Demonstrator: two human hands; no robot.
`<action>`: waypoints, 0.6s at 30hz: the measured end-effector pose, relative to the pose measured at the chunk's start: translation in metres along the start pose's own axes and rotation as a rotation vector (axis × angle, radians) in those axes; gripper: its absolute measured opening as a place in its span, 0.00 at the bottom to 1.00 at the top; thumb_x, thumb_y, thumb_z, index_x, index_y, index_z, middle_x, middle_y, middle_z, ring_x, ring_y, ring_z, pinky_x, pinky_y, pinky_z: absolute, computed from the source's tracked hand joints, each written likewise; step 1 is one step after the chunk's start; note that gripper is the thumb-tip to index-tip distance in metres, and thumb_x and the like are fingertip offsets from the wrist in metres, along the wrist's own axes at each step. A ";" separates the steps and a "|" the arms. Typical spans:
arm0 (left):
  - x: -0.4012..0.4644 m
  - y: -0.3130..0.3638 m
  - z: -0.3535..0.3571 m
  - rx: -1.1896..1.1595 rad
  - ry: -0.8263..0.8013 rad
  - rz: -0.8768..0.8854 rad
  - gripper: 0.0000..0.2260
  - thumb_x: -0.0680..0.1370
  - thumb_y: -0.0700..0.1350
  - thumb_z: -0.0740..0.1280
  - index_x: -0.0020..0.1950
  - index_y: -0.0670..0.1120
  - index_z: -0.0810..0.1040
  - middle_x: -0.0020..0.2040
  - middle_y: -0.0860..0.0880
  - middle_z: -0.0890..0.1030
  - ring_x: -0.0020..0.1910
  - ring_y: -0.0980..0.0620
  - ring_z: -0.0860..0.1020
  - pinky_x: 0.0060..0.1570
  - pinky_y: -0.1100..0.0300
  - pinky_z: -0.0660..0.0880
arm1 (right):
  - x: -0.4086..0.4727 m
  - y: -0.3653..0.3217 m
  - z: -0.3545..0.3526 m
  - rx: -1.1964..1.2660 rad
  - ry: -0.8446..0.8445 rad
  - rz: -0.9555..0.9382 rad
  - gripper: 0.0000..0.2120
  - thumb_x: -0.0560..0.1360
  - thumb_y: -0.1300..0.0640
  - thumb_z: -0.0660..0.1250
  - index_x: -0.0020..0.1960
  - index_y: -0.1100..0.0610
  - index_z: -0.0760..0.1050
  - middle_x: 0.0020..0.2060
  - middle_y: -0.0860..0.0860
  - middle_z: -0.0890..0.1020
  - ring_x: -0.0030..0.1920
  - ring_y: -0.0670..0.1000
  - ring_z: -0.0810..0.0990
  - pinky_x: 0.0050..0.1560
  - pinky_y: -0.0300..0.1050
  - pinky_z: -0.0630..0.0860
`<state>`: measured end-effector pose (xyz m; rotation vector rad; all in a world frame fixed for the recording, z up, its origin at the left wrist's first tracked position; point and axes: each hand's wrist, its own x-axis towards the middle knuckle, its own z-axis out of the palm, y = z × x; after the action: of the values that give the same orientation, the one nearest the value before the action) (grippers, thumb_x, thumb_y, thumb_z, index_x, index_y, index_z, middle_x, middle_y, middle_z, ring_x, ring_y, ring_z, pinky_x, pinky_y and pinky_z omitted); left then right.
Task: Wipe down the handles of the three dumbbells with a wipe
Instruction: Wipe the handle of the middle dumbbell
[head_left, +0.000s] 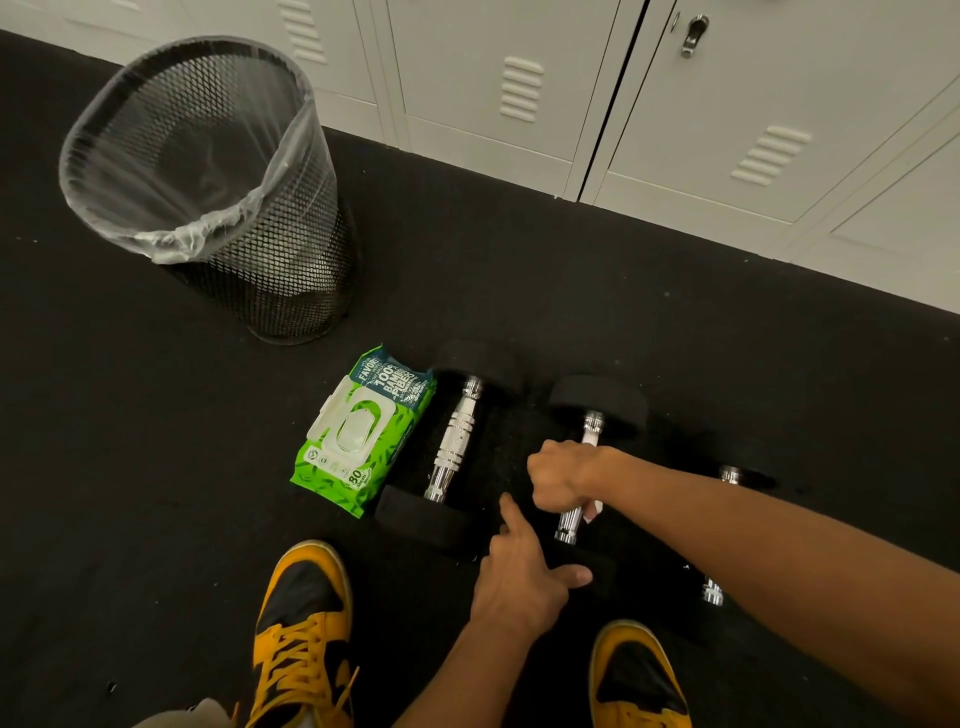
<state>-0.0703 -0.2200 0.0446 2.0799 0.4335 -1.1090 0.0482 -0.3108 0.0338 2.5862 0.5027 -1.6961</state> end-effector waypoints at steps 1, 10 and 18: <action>0.000 0.000 0.000 0.003 0.000 0.001 0.54 0.71 0.56 0.76 0.79 0.50 0.37 0.76 0.42 0.63 0.73 0.43 0.65 0.70 0.49 0.65 | 0.001 -0.001 0.002 0.002 -0.004 -0.003 0.12 0.77 0.57 0.59 0.36 0.58 0.72 0.35 0.56 0.80 0.33 0.53 0.83 0.34 0.42 0.78; 0.005 -0.003 0.003 0.012 0.014 0.003 0.55 0.69 0.55 0.77 0.78 0.52 0.36 0.74 0.45 0.66 0.72 0.44 0.68 0.70 0.47 0.65 | -0.001 -0.008 0.014 0.097 -0.088 -0.037 0.14 0.81 0.56 0.61 0.37 0.57 0.70 0.36 0.54 0.75 0.27 0.50 0.80 0.30 0.40 0.77; 0.006 -0.005 0.003 0.018 0.028 0.021 0.56 0.69 0.56 0.77 0.79 0.52 0.37 0.72 0.47 0.70 0.69 0.46 0.71 0.69 0.48 0.67 | 0.004 -0.010 0.025 0.147 -0.066 -0.061 0.14 0.80 0.55 0.63 0.37 0.58 0.73 0.35 0.54 0.77 0.28 0.51 0.79 0.31 0.42 0.77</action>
<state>-0.0716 -0.2195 0.0363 2.1136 0.4150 -1.0762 0.0244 -0.3054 0.0216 2.6275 0.4770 -1.8989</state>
